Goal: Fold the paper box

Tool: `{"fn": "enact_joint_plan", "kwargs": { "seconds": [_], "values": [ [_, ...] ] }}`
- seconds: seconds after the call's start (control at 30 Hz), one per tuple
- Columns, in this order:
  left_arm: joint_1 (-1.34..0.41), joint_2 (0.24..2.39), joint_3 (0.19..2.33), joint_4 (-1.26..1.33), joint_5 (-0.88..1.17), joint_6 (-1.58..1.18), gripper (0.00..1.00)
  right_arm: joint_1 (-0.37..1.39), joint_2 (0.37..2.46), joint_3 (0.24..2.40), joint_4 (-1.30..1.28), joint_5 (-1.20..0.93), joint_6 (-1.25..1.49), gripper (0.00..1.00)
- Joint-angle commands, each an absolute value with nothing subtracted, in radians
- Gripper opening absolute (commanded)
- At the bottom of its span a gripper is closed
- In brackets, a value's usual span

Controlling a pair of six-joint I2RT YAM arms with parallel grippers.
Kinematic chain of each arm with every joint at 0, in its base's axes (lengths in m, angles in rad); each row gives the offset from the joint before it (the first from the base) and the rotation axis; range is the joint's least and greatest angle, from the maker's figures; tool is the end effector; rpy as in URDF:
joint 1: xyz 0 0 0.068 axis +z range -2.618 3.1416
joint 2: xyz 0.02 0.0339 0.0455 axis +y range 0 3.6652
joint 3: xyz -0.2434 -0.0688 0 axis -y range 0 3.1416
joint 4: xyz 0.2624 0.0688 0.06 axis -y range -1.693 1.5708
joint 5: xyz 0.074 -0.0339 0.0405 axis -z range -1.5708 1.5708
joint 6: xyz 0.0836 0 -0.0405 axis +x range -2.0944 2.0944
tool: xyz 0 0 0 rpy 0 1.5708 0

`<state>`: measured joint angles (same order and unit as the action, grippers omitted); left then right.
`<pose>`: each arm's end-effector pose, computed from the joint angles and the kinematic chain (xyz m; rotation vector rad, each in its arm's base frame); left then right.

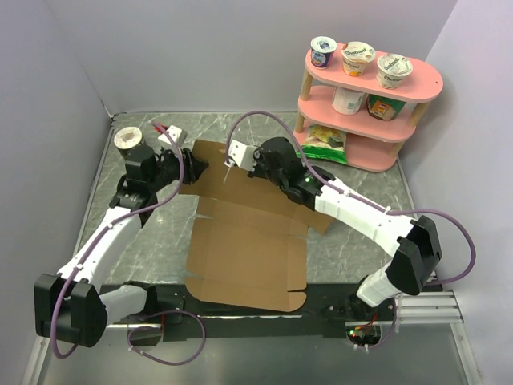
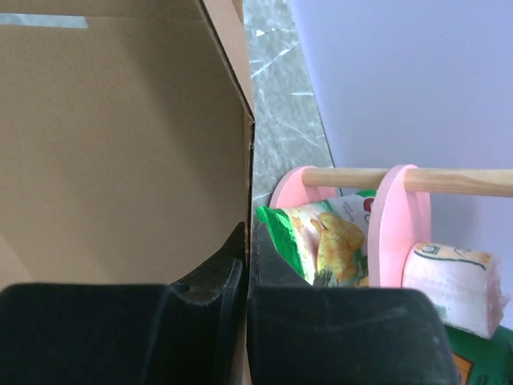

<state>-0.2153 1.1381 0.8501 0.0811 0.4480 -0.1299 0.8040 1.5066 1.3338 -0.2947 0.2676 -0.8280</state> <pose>0.3173 -0.1065 0.2868 0.4032 1.7568 -0.6449 0.3012 0.2808 0.3007 -1.3604 1.5099 -0.2876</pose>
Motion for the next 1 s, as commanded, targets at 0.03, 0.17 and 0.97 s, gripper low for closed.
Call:
{"fn": "enact_joint_plan", "kwargs": {
  "seconds": [0.03,0.17,0.97],
  "values": [
    [-0.228,1.100,0.792,0.201,0.495,-0.141,0.20,0.819,1.454,1.283,-0.181,0.295,-0.753,0.03],
    [-0.270,1.062,0.750,0.218,0.476,-0.085,0.08,0.819,1.402,1.236,-0.166,0.265,-0.649,0.30],
    [-0.568,0.927,0.563,0.314,0.041,0.037,0.01,0.900,0.839,0.855,-0.268,0.201,0.533,0.91]
  ]
}}
